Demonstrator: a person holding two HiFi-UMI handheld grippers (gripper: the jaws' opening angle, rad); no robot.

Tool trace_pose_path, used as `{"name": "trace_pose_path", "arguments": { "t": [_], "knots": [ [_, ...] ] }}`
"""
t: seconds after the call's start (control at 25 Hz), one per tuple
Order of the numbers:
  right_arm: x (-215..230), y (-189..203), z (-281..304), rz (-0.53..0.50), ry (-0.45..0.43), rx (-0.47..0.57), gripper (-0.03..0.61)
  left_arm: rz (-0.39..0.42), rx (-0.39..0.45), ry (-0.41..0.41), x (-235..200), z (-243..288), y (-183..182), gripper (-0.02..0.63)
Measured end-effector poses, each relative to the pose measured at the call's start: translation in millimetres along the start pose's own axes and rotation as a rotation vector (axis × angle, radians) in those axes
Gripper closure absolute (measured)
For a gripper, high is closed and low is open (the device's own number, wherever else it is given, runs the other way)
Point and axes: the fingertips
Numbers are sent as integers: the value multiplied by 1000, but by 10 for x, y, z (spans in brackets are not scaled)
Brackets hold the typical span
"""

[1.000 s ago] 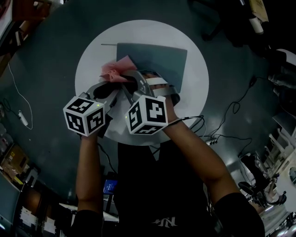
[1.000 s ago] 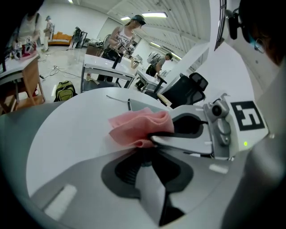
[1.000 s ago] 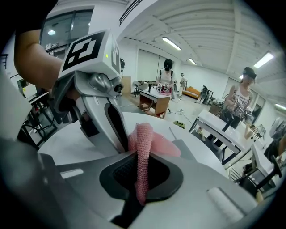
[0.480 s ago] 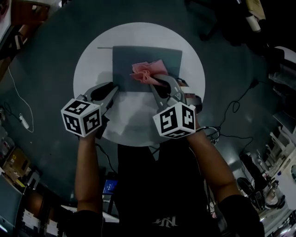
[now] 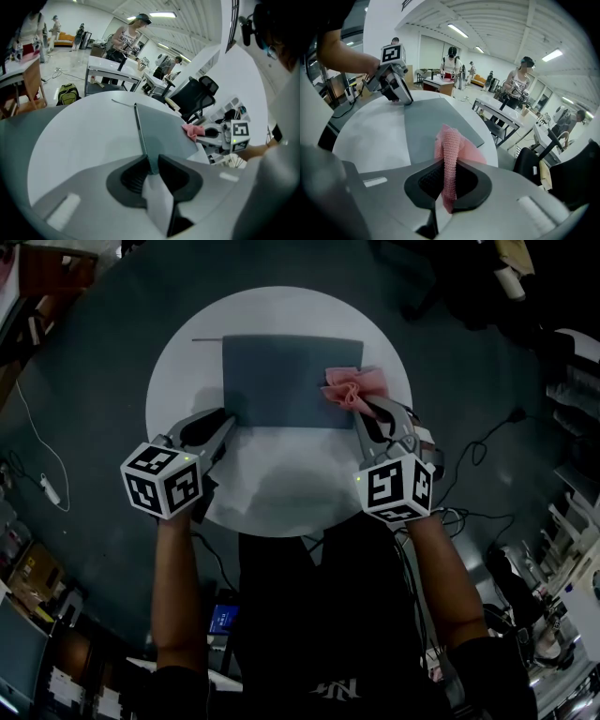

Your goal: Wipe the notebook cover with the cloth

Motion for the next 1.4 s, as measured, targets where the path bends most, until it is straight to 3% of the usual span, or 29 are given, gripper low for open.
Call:
{"name": "trace_pose_path", "arguments": {
  "t": [0.12, 0.2, 0.36, 0.48, 0.68, 0.92, 1.16, 1.4],
  "knots": [
    [92, 59, -134, -15, 42, -24, 571, -2, 7, -2, 10, 1, 3, 538],
    [102, -42, -208, 5, 54, 13, 571, -4, 13, 1, 2, 1, 0, 538],
    [-58, -645, -292, 17, 33, 221, 571, -14, 26, 6, -13, 0, -1, 538],
    [-304, -1160, -248, 19, -22, 351, 570, -25, 38, 6, -5, -7, 11, 541],
    [-804, -1626, 171, -23, -163, 409, 571, -24, 53, 3, -21, -48, 18, 540],
    [-1200, -1603, 623, -66, -297, 341, 569, -27, 53, 4, -31, -115, 87, 532],
    [-1226, -1466, 781, -10, -317, 256, 571, -14, 45, 4, -43, -133, 109, 538],
    [-1230, -1412, 775, -23, -325, 243, 571, -6, 42, 2, -55, -110, 110, 540]
  ]
}}
Point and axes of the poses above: the fingertips, and each gripper's own axes: z forward along the fingers, x to its right, y out of its underside, and after that the axes turned 9 degrees about x, right-handed
